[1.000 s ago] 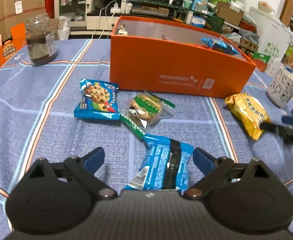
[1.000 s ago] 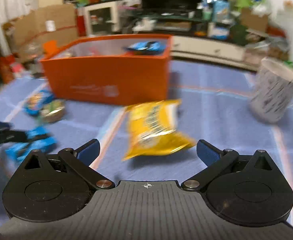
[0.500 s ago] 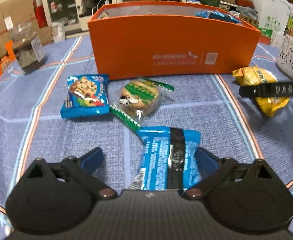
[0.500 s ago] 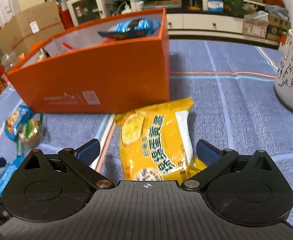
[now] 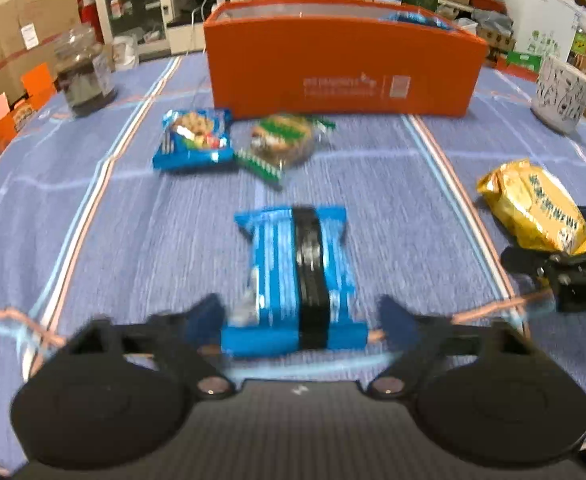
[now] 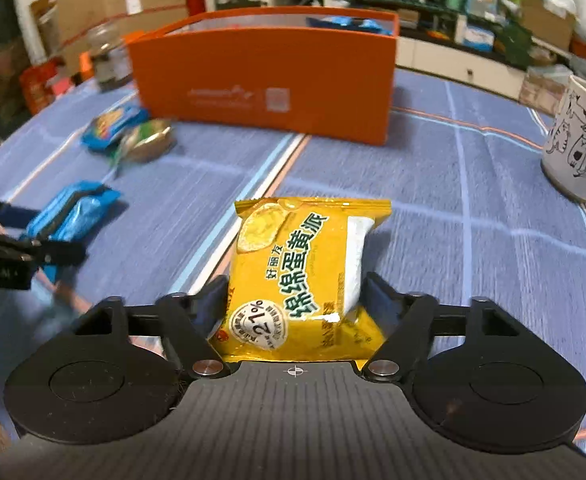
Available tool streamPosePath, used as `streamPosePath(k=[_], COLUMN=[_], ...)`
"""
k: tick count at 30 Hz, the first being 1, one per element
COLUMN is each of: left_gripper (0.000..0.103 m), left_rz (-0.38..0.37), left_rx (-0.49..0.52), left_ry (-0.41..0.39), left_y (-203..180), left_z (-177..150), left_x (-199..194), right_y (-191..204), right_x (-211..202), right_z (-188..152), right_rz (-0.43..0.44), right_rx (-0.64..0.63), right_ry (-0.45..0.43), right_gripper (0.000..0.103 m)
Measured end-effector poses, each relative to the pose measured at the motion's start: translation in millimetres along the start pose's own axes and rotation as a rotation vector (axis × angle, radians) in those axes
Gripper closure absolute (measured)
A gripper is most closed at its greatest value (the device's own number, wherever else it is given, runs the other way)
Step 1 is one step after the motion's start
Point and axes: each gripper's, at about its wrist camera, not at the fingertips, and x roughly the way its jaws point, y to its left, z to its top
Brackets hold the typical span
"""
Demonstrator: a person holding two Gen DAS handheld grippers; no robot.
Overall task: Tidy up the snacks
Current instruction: 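Grasp the blue wafer bar with the left gripper while the right gripper grasps the yellow chip bag, then carry both packets into the orange box and open both grippers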
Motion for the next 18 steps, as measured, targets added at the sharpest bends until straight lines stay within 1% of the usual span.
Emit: streamPosePath(k=[2,4,5,6,8,9,10,11,12,13,15,18], left_gripper=[0.009,0.008,0.008,0.008,0.007,0.013,0.019,0.035,0.049,0.05,0.052,0.053], left_rz=[0.031,0.052,0.053,0.053,0.064,0.048,0.023,0.008,-0.004,-0.007,-0.036,-0.141], left_rx=[0.009,0.014,0.013,0.011,-0.002,-0.019,-0.032,-0.033,-0.019,-0.011,-0.036,-0.123], left_ry=[-0.032,-0.06,-0.061,-0.045,-0.012,-0.028,-0.034,-0.037,-0.046,-0.042,-0.032,-0.048], left_y=[0,1,2,4,6,9,12,12,12,11,15,25], left_z=[4,11,14,15,14,11,11,12,13,14,14,21], left_x=[-3,-5,-2,3,14,14,13,11,8,7,2,-15], right_y=[-1,-8,-13,-15,-21,-18,-11,-6,-4,-3,-2,2], right_x=[-4,-10,-10,-9,2,3,4,5,2,0,-3,-14], right_z=[-1,5,8,9,8,8,7,4,4,5,8,14], right_rz=[0.026,0.023,0.016,0.013,0.017,0.005,-0.021,-0.031,-0.008,-0.015,-0.009,0.03], right_rx=[0.015,0.049,0.066,0.08,0.102,0.077,0.025,-0.014,-0.02,-0.028,-0.027,-0.014], right_ry=[-0.008,-0.03,-0.03,-0.02,0.014,0.006,0.012,0.006,-0.009,-0.009,0.005,-0.015], right_gripper=[0.017,0.016,0.014,0.012,0.012,0.014,0.019,0.023,0.041,0.055,0.061,0.063])
